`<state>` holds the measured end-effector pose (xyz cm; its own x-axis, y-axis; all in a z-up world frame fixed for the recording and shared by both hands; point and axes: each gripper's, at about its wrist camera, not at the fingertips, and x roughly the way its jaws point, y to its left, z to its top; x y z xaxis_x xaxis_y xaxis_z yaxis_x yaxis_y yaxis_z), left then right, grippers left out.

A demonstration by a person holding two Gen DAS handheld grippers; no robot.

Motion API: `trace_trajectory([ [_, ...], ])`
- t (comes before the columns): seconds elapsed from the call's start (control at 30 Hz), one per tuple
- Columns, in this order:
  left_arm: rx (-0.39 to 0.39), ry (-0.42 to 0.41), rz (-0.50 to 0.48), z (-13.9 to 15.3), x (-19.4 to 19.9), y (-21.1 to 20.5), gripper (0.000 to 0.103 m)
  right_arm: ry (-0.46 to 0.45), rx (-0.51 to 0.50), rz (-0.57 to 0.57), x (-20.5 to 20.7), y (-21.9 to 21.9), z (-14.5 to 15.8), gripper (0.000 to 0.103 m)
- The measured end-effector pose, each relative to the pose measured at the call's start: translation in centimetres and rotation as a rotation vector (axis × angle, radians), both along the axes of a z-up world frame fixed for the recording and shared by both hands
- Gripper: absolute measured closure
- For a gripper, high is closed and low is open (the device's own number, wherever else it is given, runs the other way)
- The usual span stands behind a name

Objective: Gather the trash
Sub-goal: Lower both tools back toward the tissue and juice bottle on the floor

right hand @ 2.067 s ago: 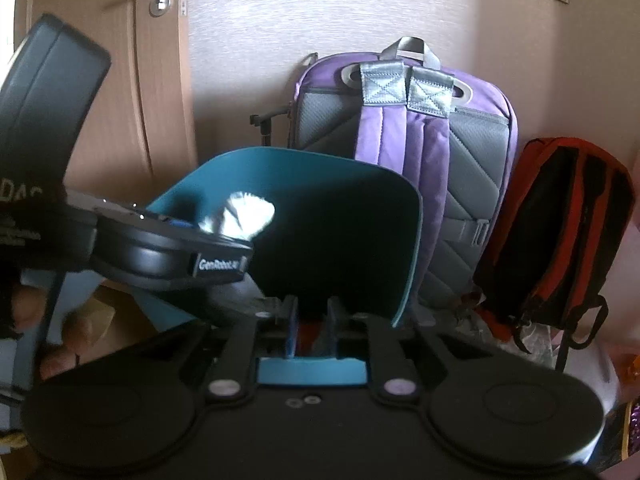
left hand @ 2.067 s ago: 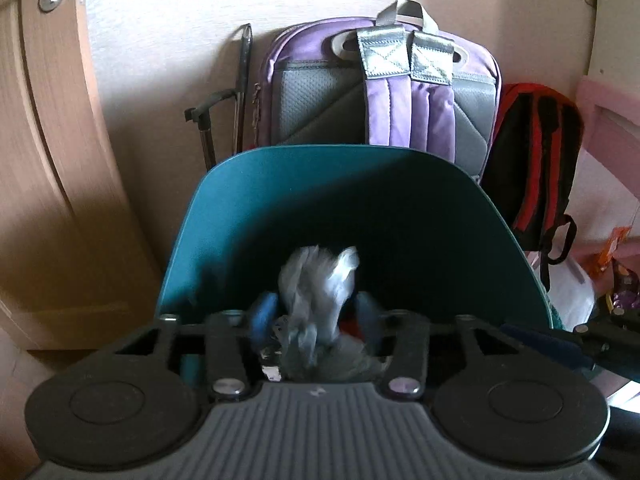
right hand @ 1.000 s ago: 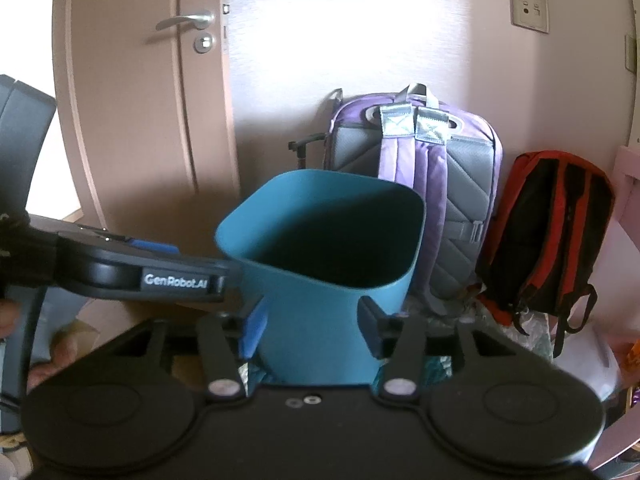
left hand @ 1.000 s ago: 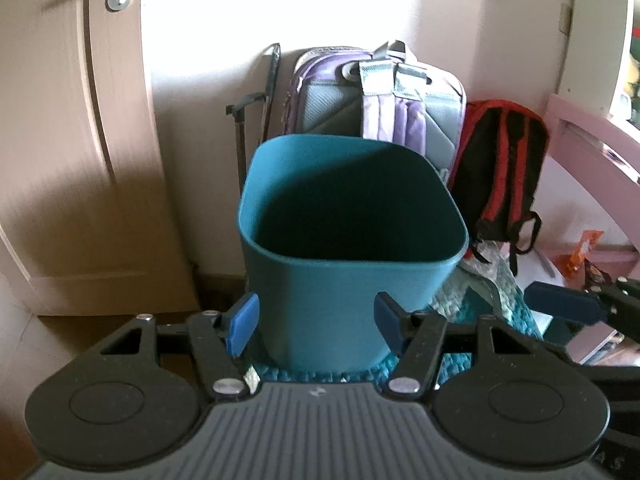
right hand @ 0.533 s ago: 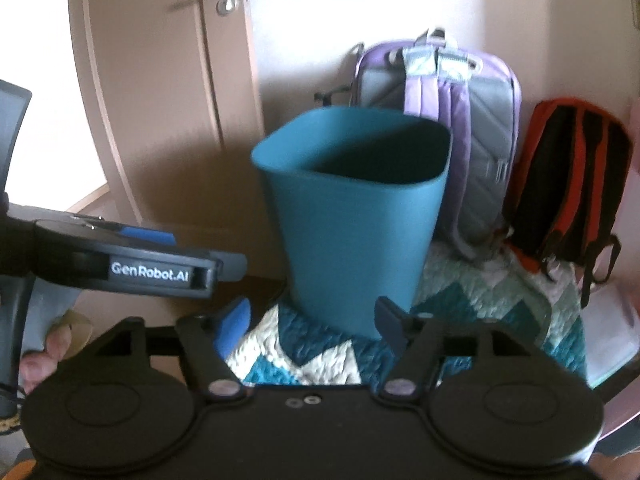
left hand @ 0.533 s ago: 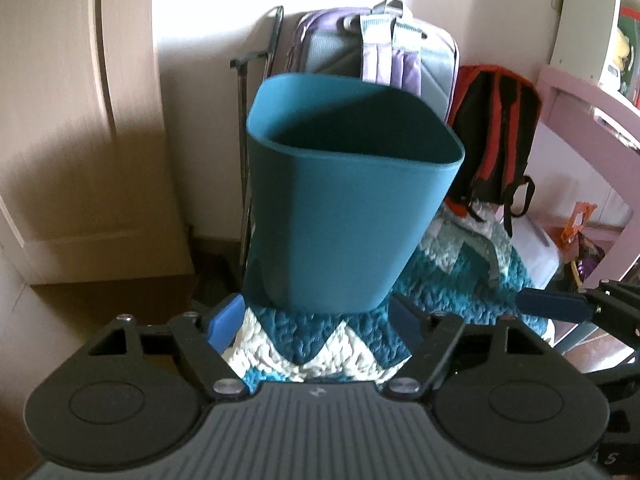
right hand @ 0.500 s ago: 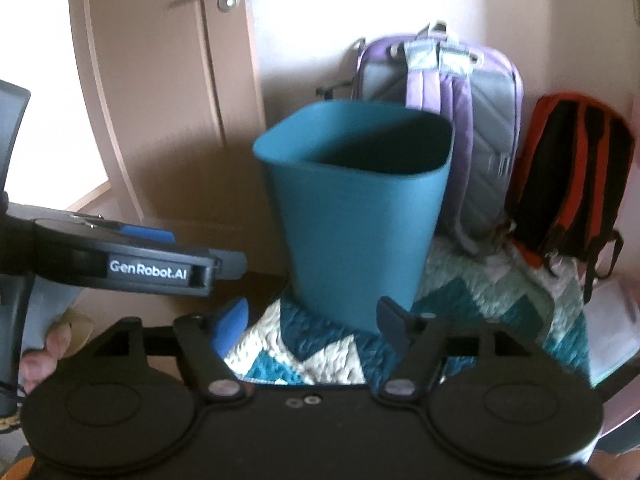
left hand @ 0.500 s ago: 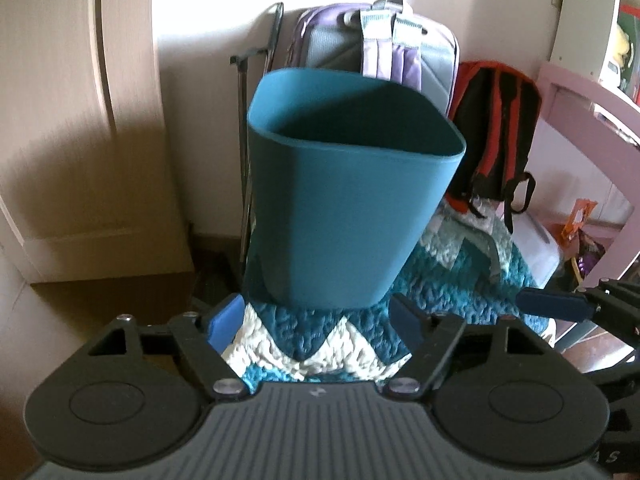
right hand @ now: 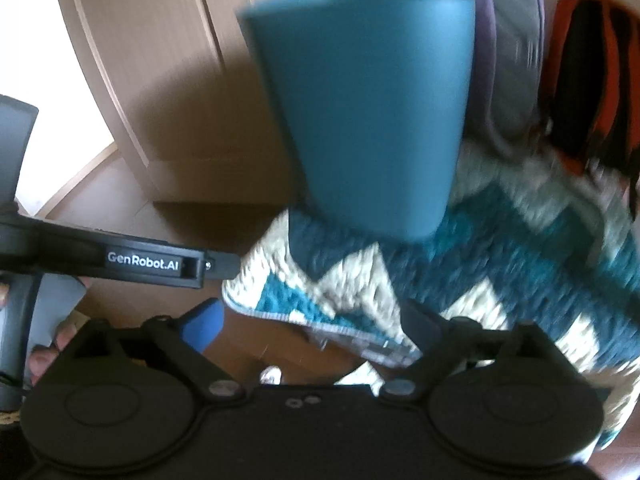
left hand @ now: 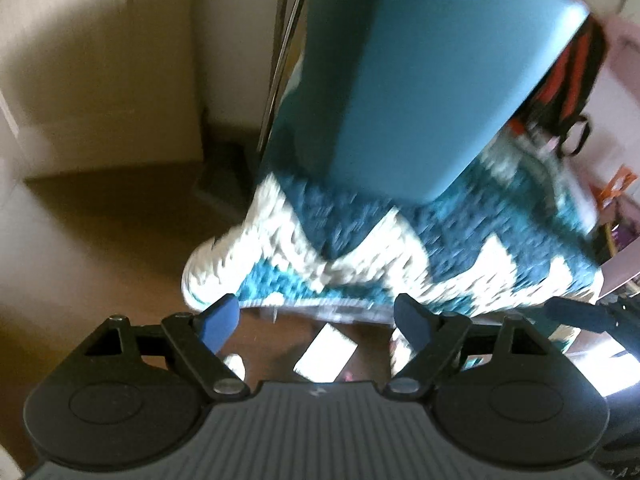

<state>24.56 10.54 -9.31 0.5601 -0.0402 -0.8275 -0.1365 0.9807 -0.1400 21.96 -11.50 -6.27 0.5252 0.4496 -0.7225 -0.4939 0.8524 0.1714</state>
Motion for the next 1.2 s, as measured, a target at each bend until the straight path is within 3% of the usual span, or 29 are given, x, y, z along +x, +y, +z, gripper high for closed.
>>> trace_trajectory([
  [0.17,-0.014,0.173,0.004,-7.3,2.4,2.1,0.018,0.125,-0.05,0.01,1.8,0.5,-6.7,0.007],
  [0.4,0.065,0.366,-0.015,-16.8,5.8,5.4,0.018,0.273,-0.104,-0.008,4.5,1.5,-16.7,0.007],
  [0.73,0.008,0.622,0.054,-30.7,9.4,9.4,0.018,0.477,-0.217,-0.013,7.1,3.7,-29.4,0.01],
  [0.9,0.01,0.709,0.057,-36.9,9.8,10.1,0.018,0.566,-0.264,-0.003,7.5,5.1,-34.5,0.01],
  [1.2,0.001,0.739,0.072,-44.5,9.3,10.2,0.018,0.684,-0.331,0.008,7.8,6.7,-41.6,0.015],
])
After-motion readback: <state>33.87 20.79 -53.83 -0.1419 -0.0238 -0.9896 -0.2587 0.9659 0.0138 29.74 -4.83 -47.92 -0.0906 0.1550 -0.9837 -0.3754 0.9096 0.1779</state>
